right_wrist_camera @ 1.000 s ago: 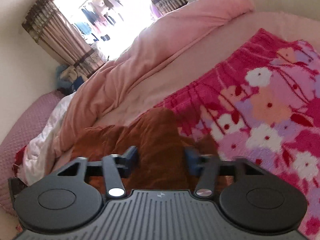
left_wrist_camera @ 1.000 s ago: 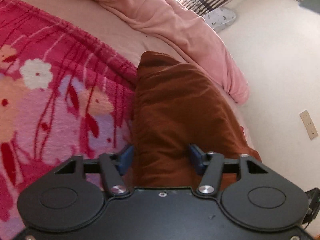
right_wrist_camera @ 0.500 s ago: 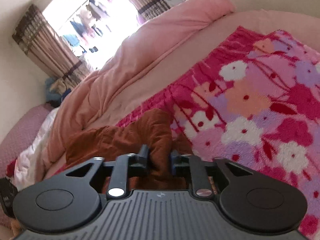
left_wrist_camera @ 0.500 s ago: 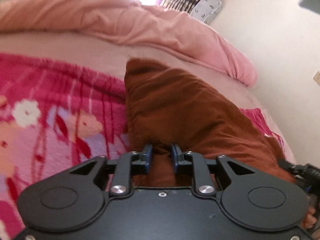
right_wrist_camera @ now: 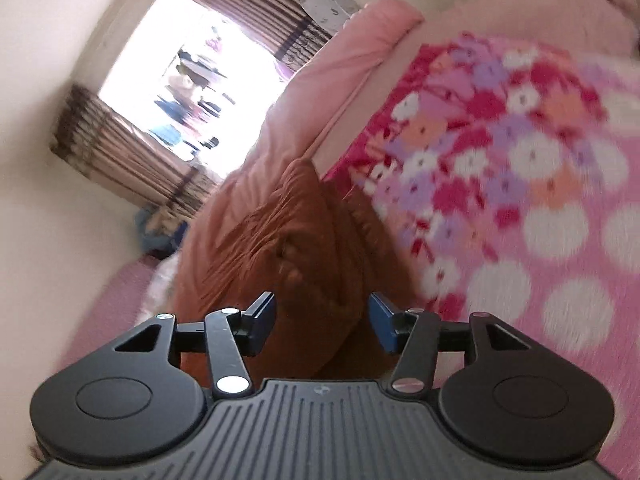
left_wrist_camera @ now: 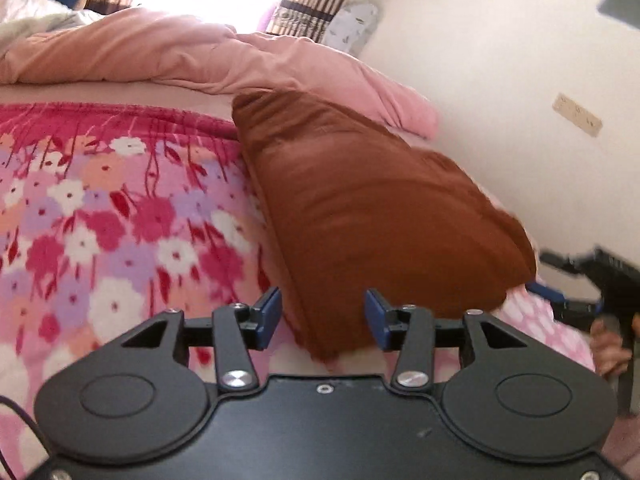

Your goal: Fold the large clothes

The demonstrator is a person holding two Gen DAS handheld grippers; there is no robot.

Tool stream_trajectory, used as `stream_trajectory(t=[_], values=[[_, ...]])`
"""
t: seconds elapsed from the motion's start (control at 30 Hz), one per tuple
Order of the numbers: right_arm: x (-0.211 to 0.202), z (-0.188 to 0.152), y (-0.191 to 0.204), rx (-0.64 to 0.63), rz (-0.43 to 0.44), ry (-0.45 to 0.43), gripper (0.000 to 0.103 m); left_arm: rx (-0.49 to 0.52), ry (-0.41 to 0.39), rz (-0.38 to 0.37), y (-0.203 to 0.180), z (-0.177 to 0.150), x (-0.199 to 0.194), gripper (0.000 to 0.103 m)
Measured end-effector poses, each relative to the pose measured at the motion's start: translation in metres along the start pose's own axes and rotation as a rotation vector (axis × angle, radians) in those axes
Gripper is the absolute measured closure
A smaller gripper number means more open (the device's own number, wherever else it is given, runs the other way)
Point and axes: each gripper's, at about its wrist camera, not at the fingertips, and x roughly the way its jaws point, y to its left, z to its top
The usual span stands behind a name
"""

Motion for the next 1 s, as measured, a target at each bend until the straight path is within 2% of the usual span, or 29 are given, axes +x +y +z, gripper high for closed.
stream_trajectory(t=[0.1, 0.33, 0.4, 0.43, 0.47, 0.5, 0.57, 0.6, 0.67, 0.73, 0.9, 1.0], values=[[0.012, -0.005, -0.001, 0.033, 0.013, 0.019, 0.039, 0.026, 0.016, 0.01, -0.01, -0.009, 0.008, 0.054], [0.038, -0.012, 0.016, -0.035, -0.062, 0.0, 0.039, 0.05, 0.059, 0.057, -0.018, -0.016, 0.041, 0.057], [0.041, -0.014, 0.019, -0.048, -0.075, -0.011, 0.038, 0.023, 0.071, 0.061, -0.015, -0.017, 0.045, 0.059], [0.04, -0.015, 0.02, -0.057, -0.081, -0.015, 0.038, 0.01, 0.068, 0.063, -0.014, -0.017, 0.044, 0.067], [0.039, -0.016, 0.02, -0.062, -0.087, -0.021, 0.042, -0.011, 0.072, 0.047, -0.013, -0.016, 0.043, 0.073], [0.039, -0.016, 0.021, -0.071, -0.095, -0.031, 0.056, -0.027, 0.068, 0.049, -0.013, -0.015, 0.04, 0.075], [0.032, -0.017, 0.025, -0.094, -0.093, -0.056, 0.071, -0.053, 0.035, 0.05, -0.013, -0.011, 0.029, 0.08], [0.026, -0.015, 0.028, -0.1, -0.081, -0.072, 0.075, -0.076, 0.015, 0.04, -0.012, -0.009, 0.023, 0.081], [0.015, -0.012, 0.033, -0.095, -0.046, -0.1, 0.077, -0.123, -0.011, 0.021, -0.005, -0.007, 0.015, 0.081], [0.011, -0.009, 0.035, -0.107, -0.034, -0.11, 0.077, -0.157, -0.005, 0.007, 0.003, -0.008, 0.018, 0.081], [0.041, -0.022, 0.008, -0.111, -0.123, -0.04, 0.078, -0.222, 0.044, 0.02, 0.017, -0.021, 0.038, 0.081], [0.044, -0.031, -0.011, -0.066, -0.075, -0.04, 0.075, -0.229, 0.052, 0.017, 0.018, -0.022, 0.039, 0.08]])
